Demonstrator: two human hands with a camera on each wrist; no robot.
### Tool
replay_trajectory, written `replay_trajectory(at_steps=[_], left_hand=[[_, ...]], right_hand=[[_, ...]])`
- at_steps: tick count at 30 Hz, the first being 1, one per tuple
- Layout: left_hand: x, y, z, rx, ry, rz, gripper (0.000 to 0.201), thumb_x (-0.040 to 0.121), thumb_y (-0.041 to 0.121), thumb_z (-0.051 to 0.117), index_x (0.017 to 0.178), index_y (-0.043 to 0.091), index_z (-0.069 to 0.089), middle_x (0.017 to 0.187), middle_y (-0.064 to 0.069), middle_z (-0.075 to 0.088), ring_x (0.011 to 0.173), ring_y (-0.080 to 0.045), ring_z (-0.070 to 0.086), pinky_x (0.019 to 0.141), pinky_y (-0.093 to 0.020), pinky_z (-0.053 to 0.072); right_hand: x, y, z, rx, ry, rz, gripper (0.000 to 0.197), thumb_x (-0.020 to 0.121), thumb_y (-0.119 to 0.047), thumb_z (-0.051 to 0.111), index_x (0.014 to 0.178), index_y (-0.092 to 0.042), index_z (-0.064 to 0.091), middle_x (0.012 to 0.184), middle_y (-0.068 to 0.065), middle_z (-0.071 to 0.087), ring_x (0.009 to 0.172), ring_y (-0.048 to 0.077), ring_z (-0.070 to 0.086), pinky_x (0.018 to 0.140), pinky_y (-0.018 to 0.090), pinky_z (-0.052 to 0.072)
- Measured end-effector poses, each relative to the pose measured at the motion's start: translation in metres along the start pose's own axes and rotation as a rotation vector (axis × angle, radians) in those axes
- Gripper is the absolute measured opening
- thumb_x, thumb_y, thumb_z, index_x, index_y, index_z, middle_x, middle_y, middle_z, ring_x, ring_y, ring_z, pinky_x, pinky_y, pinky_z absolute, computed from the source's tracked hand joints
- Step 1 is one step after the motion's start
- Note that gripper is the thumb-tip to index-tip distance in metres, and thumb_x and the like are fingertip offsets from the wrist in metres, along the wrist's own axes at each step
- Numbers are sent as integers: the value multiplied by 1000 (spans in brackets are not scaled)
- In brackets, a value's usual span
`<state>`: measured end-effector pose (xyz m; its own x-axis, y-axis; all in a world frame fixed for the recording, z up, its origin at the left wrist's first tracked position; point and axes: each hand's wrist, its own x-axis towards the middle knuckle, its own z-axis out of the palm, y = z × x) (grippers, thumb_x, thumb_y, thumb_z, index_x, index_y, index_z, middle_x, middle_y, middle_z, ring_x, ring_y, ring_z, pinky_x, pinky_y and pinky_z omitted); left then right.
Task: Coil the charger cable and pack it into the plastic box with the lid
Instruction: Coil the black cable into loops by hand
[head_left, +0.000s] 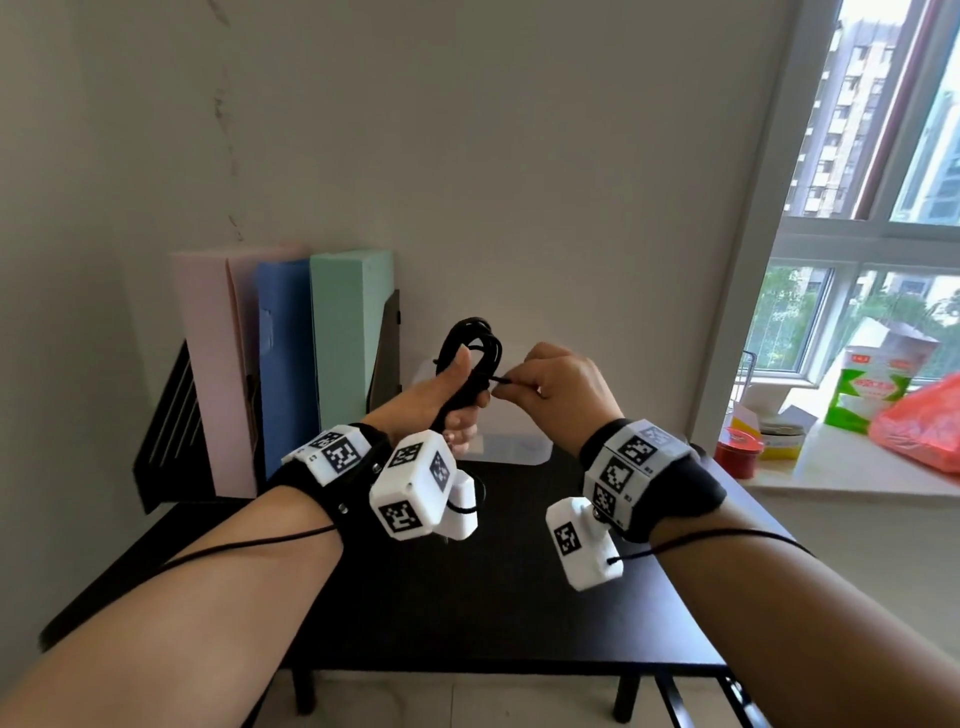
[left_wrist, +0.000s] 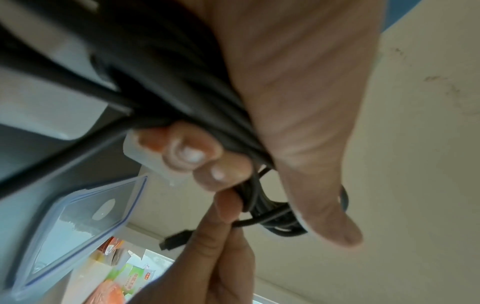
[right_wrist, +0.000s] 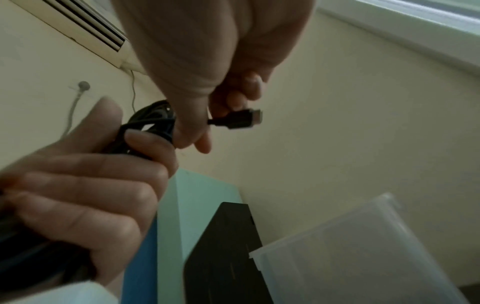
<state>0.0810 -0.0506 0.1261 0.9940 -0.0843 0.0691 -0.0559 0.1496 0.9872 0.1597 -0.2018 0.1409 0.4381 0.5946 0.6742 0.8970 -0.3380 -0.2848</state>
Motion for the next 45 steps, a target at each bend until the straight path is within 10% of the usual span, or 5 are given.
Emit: replay_trajectory(at_steps=[7,18,22,33,45], left_hand=[[4,-5,8,-80,-75,-1,71,42,80,55,70,14,57,39,9,36,31,-4,37,41,-16,34],[9,1,24,-105,6,-91,53,84,59,26,71,12,46,34,5,35,27,-9,32,37,-16,34],[9,0,25,-119,53,-92,47,85,57,27,72,15,45,37,4,37,28,-9,33,38,-16,35],[10,-7,20,97,213,82,36,89,45,46,103,12,53,67,-5,59,38,-13,49,45,-26,46],[18,-17,27,188,366,121,32,90,36,49,119,24,42,86,-10,53,39,-13,48,46,-24,42]], right_hand=[[4,-2,-2,378,75,376,14,80,-11,68,90,-15,76,70,-15,63,65,0,60,65,6,46],[-3,-8,13,1452,208,669,18,85,14,51,85,-2,59,69,11,63,46,15,54,56,25,53],[-2,-2,15,1617,127,635,25,86,15,46,87,-6,59,74,10,66,68,25,59,61,26,53],[-5,12,5,1686,-98,743,20,62,-8,57,81,-12,56,66,-1,63,53,10,54,65,20,38],[2,1,15,1342,-123,804,30,89,-17,50,115,-4,59,88,8,63,80,22,59,76,34,49]])
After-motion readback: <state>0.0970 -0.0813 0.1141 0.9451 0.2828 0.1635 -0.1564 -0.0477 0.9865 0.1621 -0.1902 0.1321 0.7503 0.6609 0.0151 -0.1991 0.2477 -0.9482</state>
